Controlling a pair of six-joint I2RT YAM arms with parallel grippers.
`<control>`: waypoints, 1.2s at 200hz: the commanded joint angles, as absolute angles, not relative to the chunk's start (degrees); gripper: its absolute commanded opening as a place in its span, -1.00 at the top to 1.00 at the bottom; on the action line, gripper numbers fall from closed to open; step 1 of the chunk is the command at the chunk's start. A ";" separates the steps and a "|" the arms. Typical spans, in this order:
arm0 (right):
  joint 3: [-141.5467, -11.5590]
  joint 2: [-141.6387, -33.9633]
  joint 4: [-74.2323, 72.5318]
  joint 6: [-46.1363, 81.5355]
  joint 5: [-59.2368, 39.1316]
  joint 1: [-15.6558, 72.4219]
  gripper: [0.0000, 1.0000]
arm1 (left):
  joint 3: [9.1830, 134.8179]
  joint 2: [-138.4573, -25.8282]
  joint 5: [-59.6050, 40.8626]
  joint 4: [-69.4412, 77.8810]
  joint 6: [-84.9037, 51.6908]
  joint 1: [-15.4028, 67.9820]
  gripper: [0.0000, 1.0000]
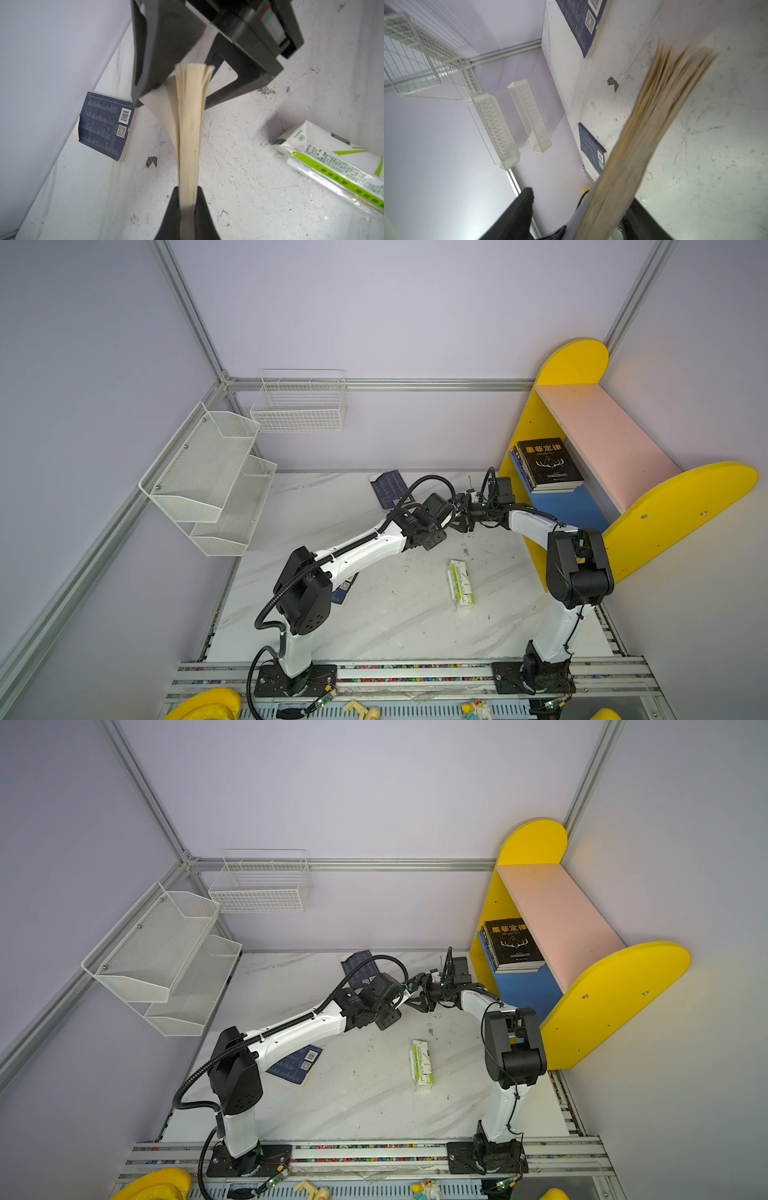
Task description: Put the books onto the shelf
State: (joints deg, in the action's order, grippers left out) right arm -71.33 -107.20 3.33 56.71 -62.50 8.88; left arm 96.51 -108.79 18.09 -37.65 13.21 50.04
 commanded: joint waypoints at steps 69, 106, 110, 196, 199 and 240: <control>-73.37 -110.42 3.99 53.81 -64.23 8.16 0.15 | 92.05 -107.47 23.99 -33.88 17.40 51.49 1.00; -74.64 -111.46 4.62 53.19 -64.27 8.17 0.71 | 91.36 -107.23 25.55 -33.43 16.83 51.51 1.00; -74.62 -111.55 4.55 53.17 -64.27 8.13 0.77 | 91.32 -107.19 25.78 -33.26 16.40 51.50 1.00; -77.42 -113.40 -4.96 56.00 -62.40 6.12 1.00 | 91.97 -100.84 15.89 -33.96 -0.86 46.77 -0.48; -77.47 -113.47 -5.48 56.12 -62.47 6.01 1.00 | 92.06 -100.43 14.53 -34.19 -2.00 46.11 -0.55; -83.30 -113.86 -7.58 48.52 -65.53 5.45 1.00 | 89.16 -96.95 -18.23 -29.51 -25.53 30.82 -0.99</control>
